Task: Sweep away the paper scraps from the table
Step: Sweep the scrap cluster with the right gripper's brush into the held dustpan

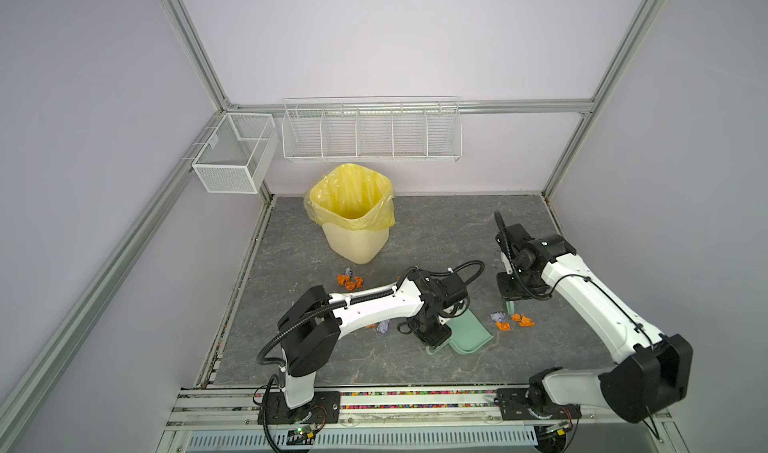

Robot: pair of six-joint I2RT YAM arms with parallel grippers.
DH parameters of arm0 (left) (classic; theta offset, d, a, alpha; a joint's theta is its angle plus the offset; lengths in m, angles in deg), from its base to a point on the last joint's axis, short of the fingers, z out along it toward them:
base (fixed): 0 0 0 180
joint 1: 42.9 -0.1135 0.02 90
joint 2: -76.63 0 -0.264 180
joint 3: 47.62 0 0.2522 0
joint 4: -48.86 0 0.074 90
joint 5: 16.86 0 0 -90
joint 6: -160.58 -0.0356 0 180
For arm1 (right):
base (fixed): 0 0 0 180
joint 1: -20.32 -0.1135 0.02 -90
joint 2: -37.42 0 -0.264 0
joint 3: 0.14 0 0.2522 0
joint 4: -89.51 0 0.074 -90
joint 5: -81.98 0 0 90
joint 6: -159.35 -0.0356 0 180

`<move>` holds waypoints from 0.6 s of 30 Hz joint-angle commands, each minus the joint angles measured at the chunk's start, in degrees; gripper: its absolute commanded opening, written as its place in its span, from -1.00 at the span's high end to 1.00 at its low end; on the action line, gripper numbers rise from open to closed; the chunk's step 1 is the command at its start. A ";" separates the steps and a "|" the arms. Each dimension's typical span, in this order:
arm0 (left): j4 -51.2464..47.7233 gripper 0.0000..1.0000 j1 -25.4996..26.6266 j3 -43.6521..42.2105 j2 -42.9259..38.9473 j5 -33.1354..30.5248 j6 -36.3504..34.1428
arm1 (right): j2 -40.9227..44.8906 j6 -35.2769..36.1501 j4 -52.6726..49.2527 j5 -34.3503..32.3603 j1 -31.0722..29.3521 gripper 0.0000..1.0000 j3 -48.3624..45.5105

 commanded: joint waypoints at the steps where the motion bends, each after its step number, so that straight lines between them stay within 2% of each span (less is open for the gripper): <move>1: -0.80 1.00 0.43 1.03 0.77 1.08 0.01 | 3.35 -1.91 -0.12 1.98 -0.61 0.86 1.59; 10: -0.42 1.00 0.95 1.16 0.90 1.39 0.13 | 2.85 -3.30 -5.58 -11.16 -0.36 0.86 4.08; 18: -0.84 1.00 1.41 2.12 1.61 0.59 -0.35 | 2.93 -4.49 -6.66 -14.16 0.27 0.86 4.62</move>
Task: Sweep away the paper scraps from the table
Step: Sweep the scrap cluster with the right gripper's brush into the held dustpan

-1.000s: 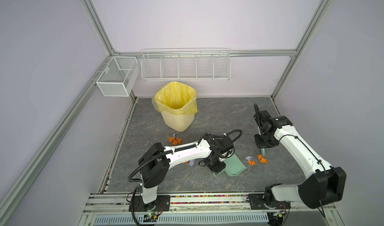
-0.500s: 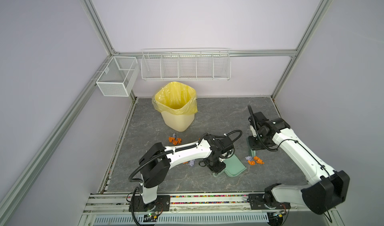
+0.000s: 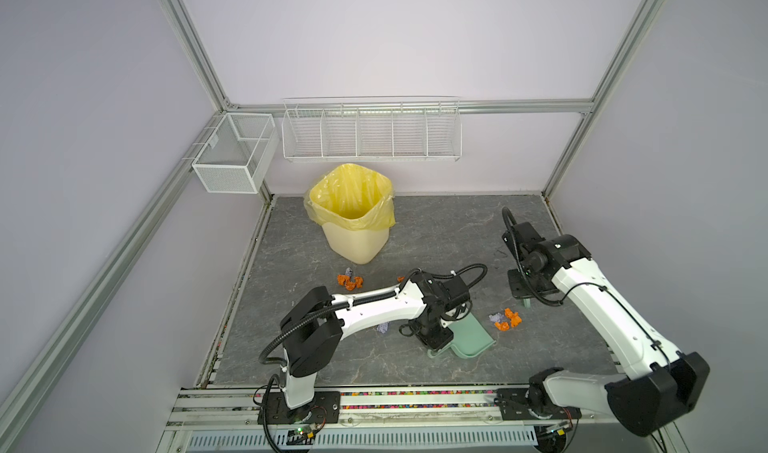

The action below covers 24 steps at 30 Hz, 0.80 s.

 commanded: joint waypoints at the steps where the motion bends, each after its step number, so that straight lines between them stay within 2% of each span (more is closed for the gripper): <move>1: -0.60 1.00 0.32 1.75 0.89 -0.14 -0.31 | 0.11 -1.52 -2.16 -3.43 0.59 0.86 1.43; 9: -0.40 1.00 0.39 2.41 1.35 0.02 -0.16 | -1.08 -1.89 -4.22 -6.79 1.09 0.86 1.22; 13: -0.17 1.00 0.40 2.87 1.83 0.38 0.19 | -1.77 -1.38 -3.34 -2.54 1.05 0.86 0.03; 24: -0.55 1.00 0.39 4.91 4.81 1.40 -0.73 | -2.37 -2.57 -1.78 3.09 -0.38 0.86 -3.10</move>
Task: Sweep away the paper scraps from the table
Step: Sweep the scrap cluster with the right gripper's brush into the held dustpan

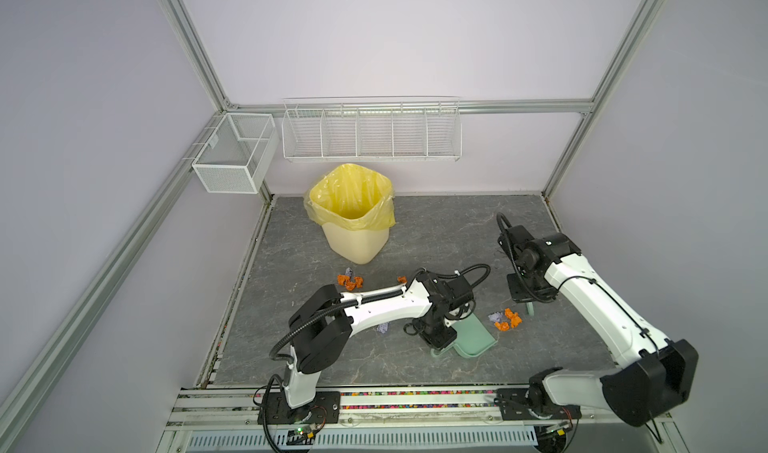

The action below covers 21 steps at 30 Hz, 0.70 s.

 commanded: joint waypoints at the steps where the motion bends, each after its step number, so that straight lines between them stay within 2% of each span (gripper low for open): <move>1: -0.65 1.00 0.40 2.56 1.18 1.23 -0.86 | 0.64 -1.34 0.34 3.33 -0.55 0.86 -1.81; 11: -2.13 1.00 0.44 5.21 3.05 2.15 -1.28 | 1.76 -1.59 2.08 7.33 -2.86 0.86 -5.26; 21: -2.46 1.00 0.22 6.40 4.60 2.48 -1.37 | 5.58 0.06 6.99 23.33 -7.01 0.85 -4.21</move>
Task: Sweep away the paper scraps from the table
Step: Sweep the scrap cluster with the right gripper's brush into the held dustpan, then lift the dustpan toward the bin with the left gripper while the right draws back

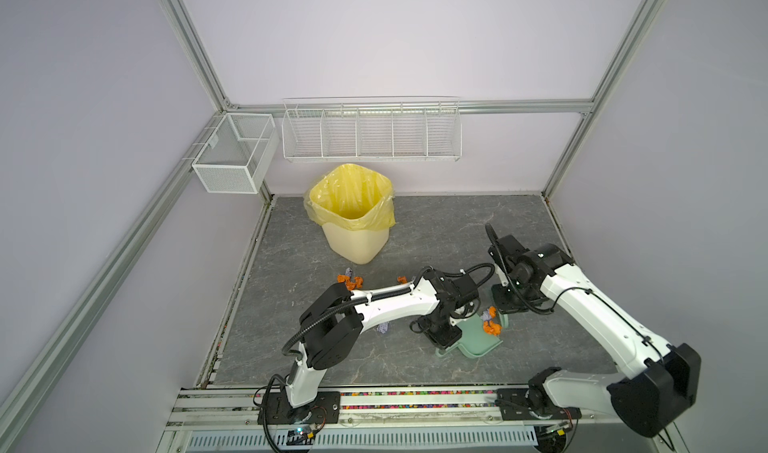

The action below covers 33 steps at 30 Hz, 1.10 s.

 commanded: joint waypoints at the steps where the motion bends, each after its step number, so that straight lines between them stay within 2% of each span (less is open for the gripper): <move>1: -0.75 1.00 0.24 2.01 1.05 0.90 -0.65 | 2.68 0.16 2.54 9.13 -0.76 0.86 0.52; 12: 1.25 1.00 -0.17 0.78 2.08 0.14 0.38 | 7.38 0.57 0.14 8.23 -0.74 0.86 0.20; 15: 1.51 1.00 -0.36 0.65 2.26 -0.73 0.48 | 8.38 0.45 -1.33 5.26 -0.41 0.86 1.14; 18: 2.05 1.00 -0.31 0.18 2.26 -2.08 0.73 | 8.90 0.93 -3.60 1.88 1.29 0.86 2.64; 23: 2.85 1.00 -0.66 -0.19 1.76 -2.52 1.13 | 10.03 1.26 -3.77 2.15 4.22 0.86 3.87; 33: 4.41 1.00 -2.39 0.18 -0.20 -6.04 2.44 | 8.77 2.83 -1.26 -1.76 7.96 0.87 6.31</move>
